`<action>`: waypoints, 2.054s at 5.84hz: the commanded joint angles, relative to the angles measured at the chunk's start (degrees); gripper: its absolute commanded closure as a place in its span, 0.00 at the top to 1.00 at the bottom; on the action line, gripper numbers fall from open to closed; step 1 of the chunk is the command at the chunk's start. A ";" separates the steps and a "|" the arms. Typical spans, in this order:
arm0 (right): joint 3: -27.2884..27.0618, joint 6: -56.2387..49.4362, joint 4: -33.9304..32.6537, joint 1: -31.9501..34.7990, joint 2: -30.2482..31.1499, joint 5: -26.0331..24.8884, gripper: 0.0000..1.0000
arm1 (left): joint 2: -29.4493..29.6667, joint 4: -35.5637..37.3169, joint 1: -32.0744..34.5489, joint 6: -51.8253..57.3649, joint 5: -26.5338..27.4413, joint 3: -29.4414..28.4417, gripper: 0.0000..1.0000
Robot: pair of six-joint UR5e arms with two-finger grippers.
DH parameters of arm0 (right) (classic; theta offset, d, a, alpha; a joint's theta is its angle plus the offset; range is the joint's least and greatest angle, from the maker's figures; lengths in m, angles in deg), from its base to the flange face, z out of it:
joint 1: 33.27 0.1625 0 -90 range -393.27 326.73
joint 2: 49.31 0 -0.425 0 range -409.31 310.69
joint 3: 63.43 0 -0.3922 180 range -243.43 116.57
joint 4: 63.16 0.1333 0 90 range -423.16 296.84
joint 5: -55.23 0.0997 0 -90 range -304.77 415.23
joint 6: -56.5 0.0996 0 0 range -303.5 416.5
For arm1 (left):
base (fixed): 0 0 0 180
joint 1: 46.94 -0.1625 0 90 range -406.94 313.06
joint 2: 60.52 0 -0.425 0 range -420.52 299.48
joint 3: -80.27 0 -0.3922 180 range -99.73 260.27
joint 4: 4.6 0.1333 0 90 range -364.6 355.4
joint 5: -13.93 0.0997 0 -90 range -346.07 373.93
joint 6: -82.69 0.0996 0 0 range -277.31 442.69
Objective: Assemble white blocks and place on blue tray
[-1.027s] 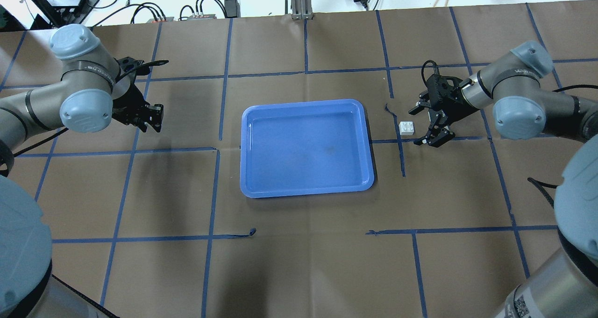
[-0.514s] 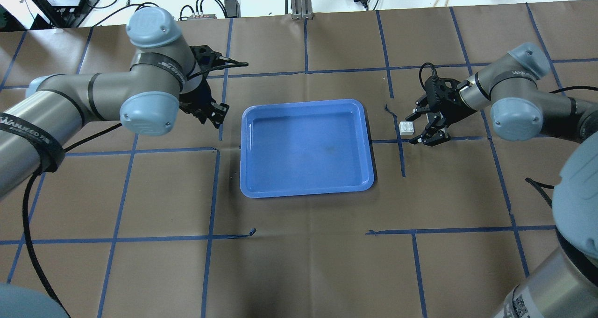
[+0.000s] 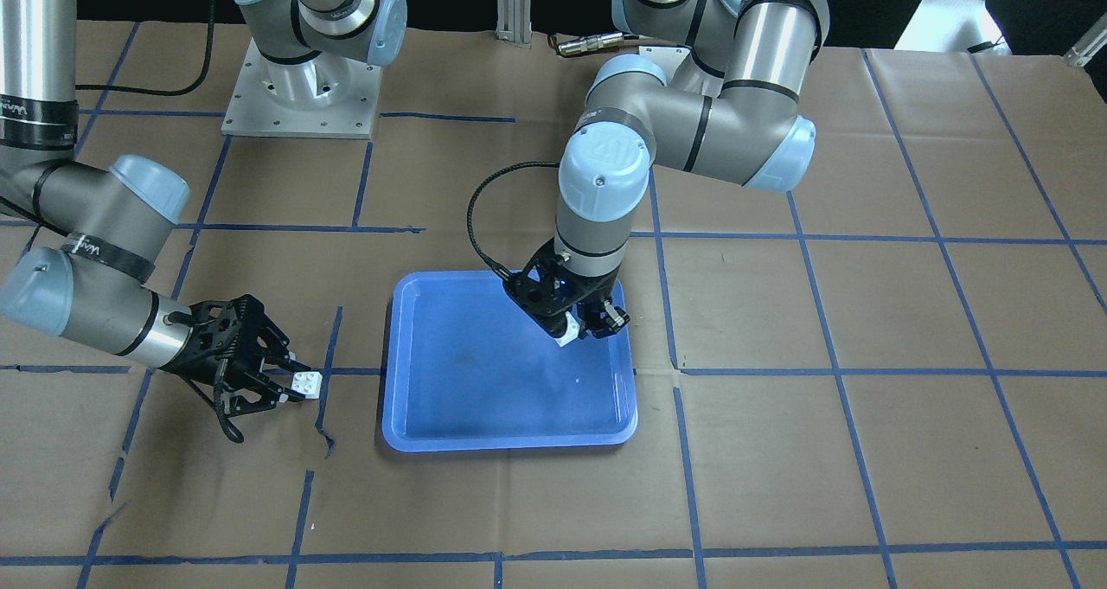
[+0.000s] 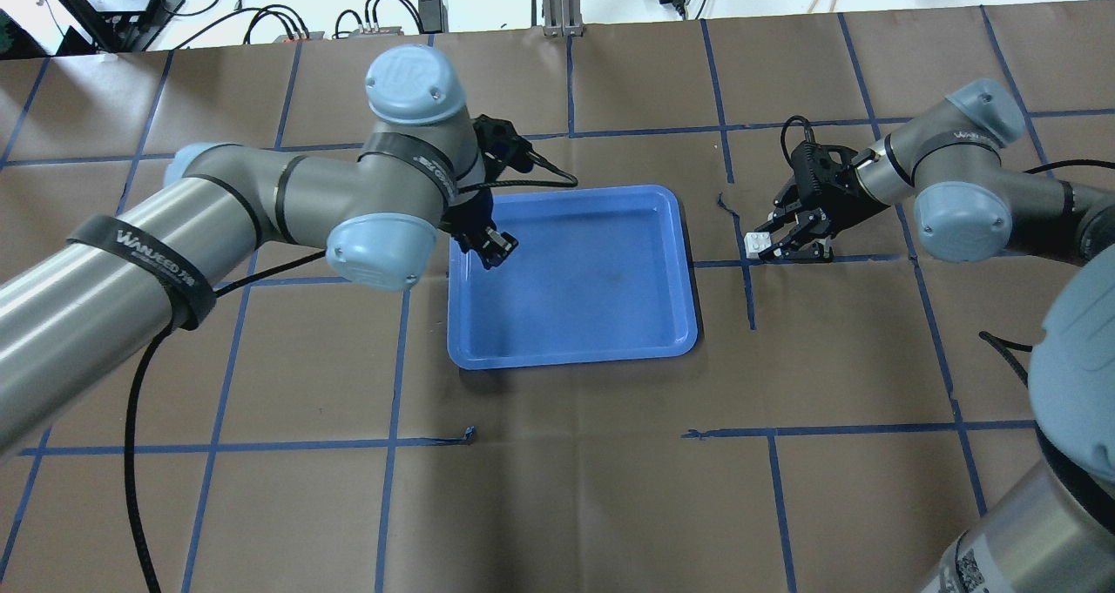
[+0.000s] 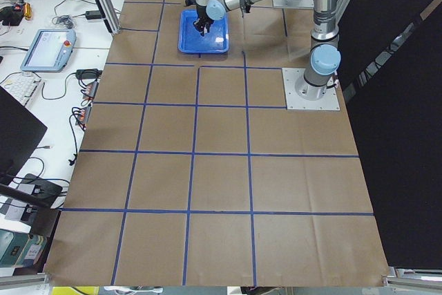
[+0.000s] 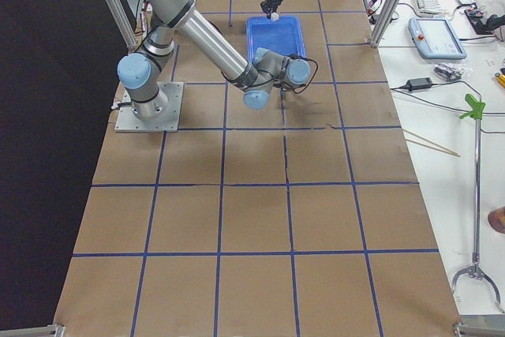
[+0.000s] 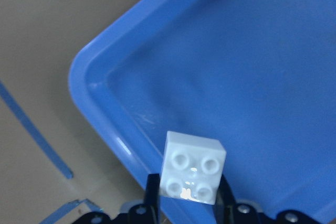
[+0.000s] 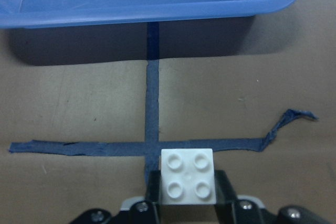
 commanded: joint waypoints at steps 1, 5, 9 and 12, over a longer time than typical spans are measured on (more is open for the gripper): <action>1.43 -0.17 0.07 -0.02 0.35 0.00 0.29 | 3.88 4.93 2.38 15.82 -0.05 -0.09 0.00; 5.04 -0.17 -0.01 0.24 -1.92 2.98 0.28 | 8.74 12.53 2.73 26.61 -2.15 0.09 0.52; 7.95 -0.08 0.86 0.42 -4.57 2.90 0.28 | -2.80 -2.51 1.07 25.57 -2.77 -1.75 0.99; 10.04 3.05 0.69 5.04 -3.43 3.25 0.27 | -19.07 -19.61 -3.41 9.56 -2.42 -1.93 0.99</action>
